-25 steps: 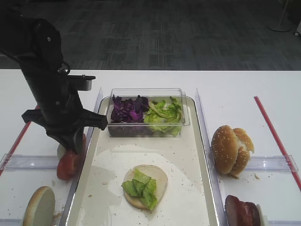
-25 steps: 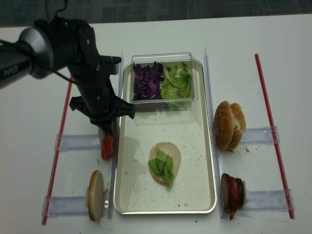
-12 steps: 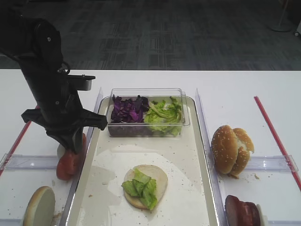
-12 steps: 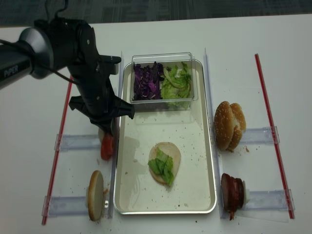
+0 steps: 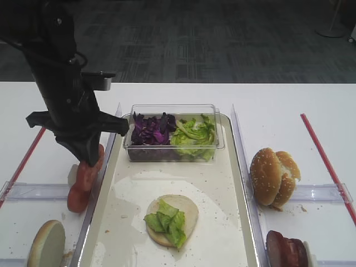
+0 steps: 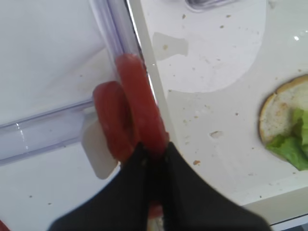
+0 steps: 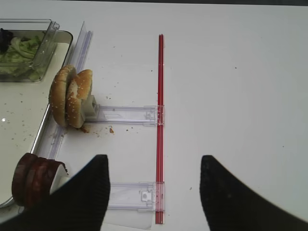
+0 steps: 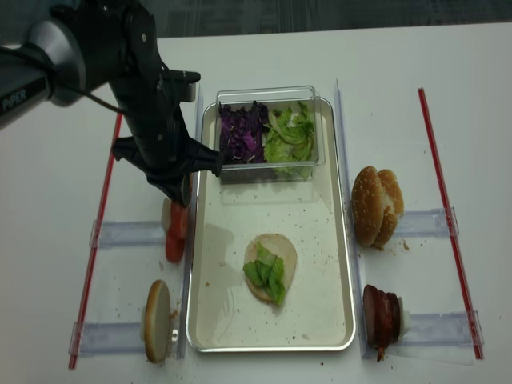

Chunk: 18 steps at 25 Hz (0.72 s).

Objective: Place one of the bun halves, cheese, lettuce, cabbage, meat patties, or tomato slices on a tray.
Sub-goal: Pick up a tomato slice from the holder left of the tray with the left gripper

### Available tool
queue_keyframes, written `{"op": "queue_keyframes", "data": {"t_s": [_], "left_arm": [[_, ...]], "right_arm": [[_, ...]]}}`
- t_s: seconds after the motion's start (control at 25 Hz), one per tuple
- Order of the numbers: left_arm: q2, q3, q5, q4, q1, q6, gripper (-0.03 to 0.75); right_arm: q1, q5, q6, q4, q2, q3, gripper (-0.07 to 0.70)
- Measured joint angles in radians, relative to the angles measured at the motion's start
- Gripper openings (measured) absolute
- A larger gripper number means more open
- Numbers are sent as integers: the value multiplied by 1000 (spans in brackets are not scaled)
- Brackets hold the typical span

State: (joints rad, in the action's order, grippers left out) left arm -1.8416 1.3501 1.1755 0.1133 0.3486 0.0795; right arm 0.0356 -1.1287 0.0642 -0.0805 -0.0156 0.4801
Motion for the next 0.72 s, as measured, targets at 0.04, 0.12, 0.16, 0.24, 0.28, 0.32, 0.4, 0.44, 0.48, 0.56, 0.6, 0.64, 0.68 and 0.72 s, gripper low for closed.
{"op": "queue_keyframes", "data": {"t_s": [0.04, 0.12, 0.16, 0.24, 0.28, 0.32, 0.4, 0.44, 0.48, 0.56, 0.6, 0.64, 0.68, 0.72], "left_arm": [[0, 15, 13, 0, 0, 0, 13], [0, 40, 28, 0, 0, 0, 13], [0, 52, 32, 0, 0, 0, 13], [0, 66, 32, 0, 0, 0, 13], [0, 69, 34, 0, 0, 0, 13], [0, 70, 35, 0, 0, 0, 13], [0, 70, 35, -3, 0, 0, 13], [0, 70, 37, -3, 0, 0, 13], [0, 70, 37, -3, 0, -2, 13], [0, 70, 37, -3, 0, -10, 13], [0, 70, 37, -3, 0, -12, 13], [0, 70, 37, -3, 0, -15, 13], [0, 70, 37, -3, 0, -18, 13], [0, 70, 37, -3, 0, -26, 13]], "right_arm": [[0, 0, 0, 0, 0, 0, 445], [0, 0, 0, 0, 0, 0, 445], [0, 0, 0, 0, 0, 0, 445], [0, 0, 0, 0, 0, 0, 445], [0, 0, 0, 0, 0, 0, 445], [0, 0, 0, 0, 0, 0, 445], [0, 0, 0, 0, 0, 0, 445], [0, 0, 0, 0, 0, 0, 445], [0, 0, 0, 0, 0, 0, 445], [0, 0, 0, 0, 0, 0, 445], [0, 0, 0, 0, 0, 0, 445], [0, 0, 0, 0, 0, 0, 445], [0, 0, 0, 0, 0, 0, 445], [0, 0, 0, 0, 0, 0, 445]]}}
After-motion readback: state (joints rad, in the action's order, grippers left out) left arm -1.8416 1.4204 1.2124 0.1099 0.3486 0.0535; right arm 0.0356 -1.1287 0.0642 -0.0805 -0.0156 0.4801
